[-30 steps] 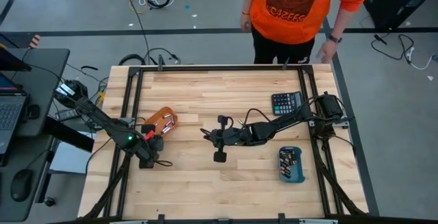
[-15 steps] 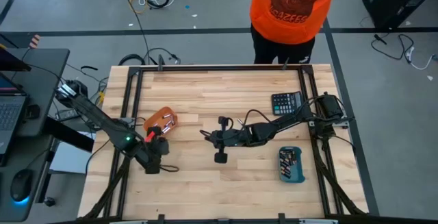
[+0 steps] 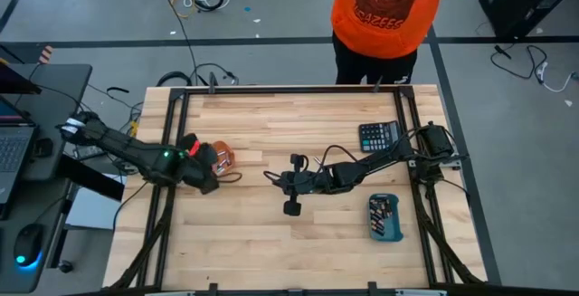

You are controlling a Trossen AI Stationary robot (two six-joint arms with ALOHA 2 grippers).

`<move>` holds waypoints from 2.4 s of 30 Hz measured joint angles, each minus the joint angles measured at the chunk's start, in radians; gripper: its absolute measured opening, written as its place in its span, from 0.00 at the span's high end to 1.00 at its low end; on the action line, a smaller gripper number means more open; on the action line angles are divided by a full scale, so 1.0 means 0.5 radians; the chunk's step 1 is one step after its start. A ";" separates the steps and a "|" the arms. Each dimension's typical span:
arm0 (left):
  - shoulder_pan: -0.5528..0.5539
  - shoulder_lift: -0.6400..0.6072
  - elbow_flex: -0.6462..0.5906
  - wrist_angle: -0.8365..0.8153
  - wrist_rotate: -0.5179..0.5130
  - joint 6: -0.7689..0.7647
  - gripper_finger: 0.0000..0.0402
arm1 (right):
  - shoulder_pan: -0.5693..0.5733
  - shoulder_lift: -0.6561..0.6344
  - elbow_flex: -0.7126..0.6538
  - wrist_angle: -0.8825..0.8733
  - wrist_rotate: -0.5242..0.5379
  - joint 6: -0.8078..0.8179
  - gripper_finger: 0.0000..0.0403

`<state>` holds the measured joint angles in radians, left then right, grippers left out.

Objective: Sort batteries
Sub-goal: Put the silver battery into the orange bin

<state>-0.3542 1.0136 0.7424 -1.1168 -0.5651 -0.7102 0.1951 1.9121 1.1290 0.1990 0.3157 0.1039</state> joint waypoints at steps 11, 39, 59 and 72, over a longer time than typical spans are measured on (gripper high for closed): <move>0.174 -0.020 -0.184 0.132 0.028 -0.002 0.77 | 0.028 -0.024 0.000 -0.115 -0.035 0.114 0.95; 0.168 -0.020 -0.012 1.307 0.002 1.106 0.69 | 0.183 -0.395 -0.371 -1.323 -0.007 0.718 0.74; 0.166 -0.019 -0.295 1.850 0.252 1.297 0.69 | -0.035 -0.407 -0.763 -0.701 -0.150 0.652 0.86; 0.168 -0.019 -0.774 2.789 0.266 1.527 0.69 | -0.038 -0.420 -0.772 -0.524 -0.195 0.455 0.94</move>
<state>-0.2703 1.0042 0.3555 0.2774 -0.4320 0.0533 0.1761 1.7021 0.7428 -0.0629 0.2182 0.3315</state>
